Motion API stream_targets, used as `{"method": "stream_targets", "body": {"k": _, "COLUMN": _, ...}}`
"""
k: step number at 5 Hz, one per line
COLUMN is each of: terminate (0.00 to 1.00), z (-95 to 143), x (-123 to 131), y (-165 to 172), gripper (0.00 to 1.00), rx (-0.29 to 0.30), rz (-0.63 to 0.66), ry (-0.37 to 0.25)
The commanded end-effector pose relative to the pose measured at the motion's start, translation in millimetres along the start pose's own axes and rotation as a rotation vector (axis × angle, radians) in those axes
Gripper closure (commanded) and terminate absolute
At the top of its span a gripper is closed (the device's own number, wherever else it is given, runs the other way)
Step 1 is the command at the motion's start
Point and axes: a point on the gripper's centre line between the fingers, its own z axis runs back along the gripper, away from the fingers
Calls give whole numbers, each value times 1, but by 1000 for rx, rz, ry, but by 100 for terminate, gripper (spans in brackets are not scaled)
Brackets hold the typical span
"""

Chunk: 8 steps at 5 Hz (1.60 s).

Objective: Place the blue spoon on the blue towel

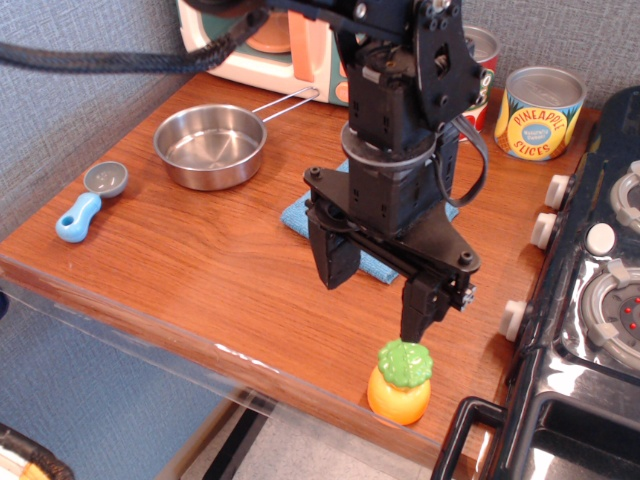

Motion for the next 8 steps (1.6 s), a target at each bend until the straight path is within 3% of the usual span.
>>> {"method": "stream_targets", "body": {"k": 1, "terminate": 0, "z": 0, "x": 0, "y": 0, "gripper": 0, "rx": 0, "rz": 0, "ry": 0}}
{"method": "stream_targets", "body": {"k": 3, "terminate": 0, "z": 10, "x": -39, "y": 92, "gripper": 0, "rx": 55, "rz": 211, "ry": -1}}
{"method": "stream_targets", "body": {"k": 5, "terminate": 0, "z": -19, "x": -76, "y": 186, "gripper": 0, "rx": 1, "rz": 345, "ry": -38}}
{"method": "stream_targets", "body": {"k": 6, "terminate": 0, "z": -33, "x": -69, "y": 224, "gripper": 0, "rx": -2, "rz": 260, "ry": -63}}
{"method": "stream_targets", "body": {"k": 8, "terminate": 0, "z": -39, "x": -55, "y": 257, "gripper": 0, "rx": 69, "rz": 127, "ry": 20}}
